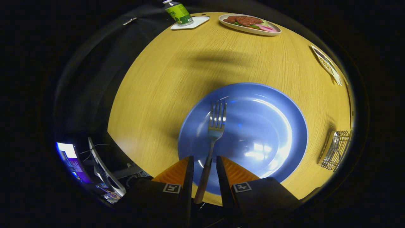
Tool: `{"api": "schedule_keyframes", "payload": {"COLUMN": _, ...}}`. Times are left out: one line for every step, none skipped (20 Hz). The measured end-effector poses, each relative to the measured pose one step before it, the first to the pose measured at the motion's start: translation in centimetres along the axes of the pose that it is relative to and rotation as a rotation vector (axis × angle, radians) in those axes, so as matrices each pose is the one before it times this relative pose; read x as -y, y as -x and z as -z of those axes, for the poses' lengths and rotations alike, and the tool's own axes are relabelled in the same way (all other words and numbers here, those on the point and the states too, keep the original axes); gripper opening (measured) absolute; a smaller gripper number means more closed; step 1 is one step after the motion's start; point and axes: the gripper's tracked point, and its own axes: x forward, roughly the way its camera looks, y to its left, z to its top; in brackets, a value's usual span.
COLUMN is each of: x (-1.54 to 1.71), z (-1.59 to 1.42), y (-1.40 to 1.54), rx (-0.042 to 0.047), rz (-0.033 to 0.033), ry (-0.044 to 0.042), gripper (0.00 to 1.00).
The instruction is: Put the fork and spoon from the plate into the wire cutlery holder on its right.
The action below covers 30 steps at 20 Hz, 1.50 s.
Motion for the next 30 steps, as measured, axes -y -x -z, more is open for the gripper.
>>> {"api": "schedule_keyframes", "payload": {"x": 0.091, "z": 0.055, "y": -0.393, "rx": 0.00301, "rz": 0.01610, "ry": 0.01305, "gripper": 0.45}}
{"api": "schedule_keyframes", "payload": {"x": 0.285, "z": -0.180, "y": 0.114, "rx": 0.01586, "rz": 0.02494, "ry": 0.01296, "gripper": 0.45}}
{"api": "schedule_keyframes", "payload": {"x": -0.077, "z": -0.001, "y": -0.262, "rx": 0.00550, "rz": 0.00306, "ry": 0.01017, "gripper": 0.43}}
{"api": "schedule_keyframes", "payload": {"x": 0.290, "z": -0.004, "y": 0.239, "rx": 0.00764, "rz": 0.02202, "ry": 0.01388, "gripper": 0.40}}
{"api": "schedule_keyframes", "payload": {"x": 0.580, "z": -0.091, "y": -0.019, "rx": 0.00397, "rz": 0.02542, "ry": 0.01799, "gripper": 0.37}}
{"api": "schedule_keyframes", "payload": {"x": 0.418, "z": 0.065, "y": -0.594, "rx": 0.01032, "rz": 0.00731, "ry": -0.00577, "gripper": 0.28}}
{"api": "schedule_keyframes", "payload": {"x": -0.081, "z": -0.175, "y": 0.588, "rx": 0.00296, "rz": -0.01131, "ry": -0.00696, "gripper": 0.13}}
{"api": "schedule_keyframes", "payload": {"x": 0.107, "z": -0.053, "y": -0.273, "rx": -0.00189, "rz": -0.01355, "ry": -0.00602, "gripper": 0.09}}
{"api": "schedule_keyframes", "payload": {"x": -0.029, "z": 0.027, "y": 0.230, "rx": 0.00361, "rz": -0.01964, "ry": -0.02144, "gripper": 0.06}}
{"api": "schedule_keyframes", "payload": {"x": 0.086, "z": -0.481, "y": 0.100, "rx": 0.02742, "rz": -0.01935, "ry": -0.02719, "gripper": 0.06}}
{"api": "schedule_keyframes", "payload": {"x": 0.178, "z": -0.313, "y": 0.130, "rx": 0.01577, "rz": -0.01268, "ry": -0.01745, "gripper": 0.06}}
{"api": "schedule_keyframes", "payload": {"x": 0.102, "z": 0.088, "y": 0.376, "rx": -0.00383, "rz": -0.01241, "ry": -0.01770, "gripper": 0.06}}
{"api": "schedule_keyframes", "payload": {"x": 0.069, "z": -0.026, "y": 0.332, "rx": 0.00192, "rz": -0.01478, "ry": -0.01691, "gripper": 0.06}}
{"api": "schedule_keyframes", "payload": {"x": 0.169, "z": -0.133, "y": 0.451, "rx": 0.00276, "rz": -0.00698, "ry": -0.01482, "gripper": 0.06}}
{"api": "schedule_keyframes", "payload": {"x": 0.177, "z": -0.192, "y": 0.403, "rx": 0.00615, "rz": -0.00904, "ry": -0.01377, "gripper": 0.06}}
{"api": "schedule_keyframes", "payload": {"x": 0.175, "z": -0.219, "y": 0.424, "rx": 0.00441, "rz": -0.00754, "ry": -0.01389, "gripper": 0.06}}
{"api": "schedule_keyframes", "payload": {"x": 0.136, "z": -0.272, "y": 0.570, "rx": 0.01001, "rz": -0.01129, "ry": -0.01405, "gripper": 0.06}}
{"api": "schedule_keyframes", "payload": {"x": 0.088, "z": -0.170, "y": 0.498, "rx": 0.00617, "rz": -0.00606, "ry": -0.00749, "gripper": 0.06}}
{"api": "schedule_keyframes", "payload": {"x": 0.112, "z": -0.244, "y": 0.560, "rx": 0.00663, "rz": -0.00573, "ry": -0.00305, "gripper": 0.06}}
{"api": "schedule_keyframes", "payload": {"x": 0.028, "z": -0.344, "y": 0.710, "rx": 0.01145, "rz": -0.00692, "ry": -0.00037, "gripper": 0.06}}
{"api": "schedule_keyframes", "payload": {"x": -0.017, "z": -0.245, "y": 0.617, "rx": 0.00744, "rz": -0.00789, "ry": 0.00108, "gripper": 0.06}}
{"api": "schedule_keyframes", "payload": {"x": -0.092, "z": -0.298, "y": 0.726, "rx": 0.00977, "rz": -0.01128, "ry": -0.00079, "gripper": 0.06}}
{"api": "schedule_keyframes", "payload": {"x": -0.144, "z": -0.286, "y": 0.740, "rx": 0.00943, "rz": -0.01218, "ry": -0.00057, "gripper": 0.06}}
{"api": "schedule_keyframes", "payload": {"x": -0.102, "z": -0.252, "y": 0.758, "rx": 0.00852, "rz": -0.00977, "ry": 0.00192, "gripper": 0.06}}
{"api": "schedule_keyframes", "payload": {"x": -0.065, "z": -0.240, "y": 0.791, "rx": 0.00913, "rz": -0.00832, "ry": 0.00340, "gripper": 0.06}}
{"api": "schedule_keyframes", "payload": {"x": -0.021, "z": -0.202, "y": 0.807, "rx": 0.00770, "rz": -0.00710, "ry": 0.00173, "gripper": 0.06}}
{"api": "schedule_keyframes", "payload": {"x": -0.064, "z": -0.145, "y": 0.807, "rx": 0.00801, "rz": -0.00935, "ry": -0.00207, "gripper": 0.06}}
{"api": "schedule_keyframes", "payload": {"x": -0.092, "z": -0.142, "y": 0.747, "rx": 0.00742, "rz": -0.01012, "ry": -0.00293, "gripper": 0.06}}
{"api": "schedule_keyframes", "payload": {"x": 0.027, "z": -0.041, "y": 0.761, "rx": 0.00322, "rz": -0.00754, "ry": -0.00494, "gripper": 0.06}}
{"api": "schedule_keyframes", "payload": {"x": -0.025, "z": 0.087, "y": 0.780, "rx": 0.00052, "rz": -0.01133, "ry": -0.00645, "gripper": 0.06}}
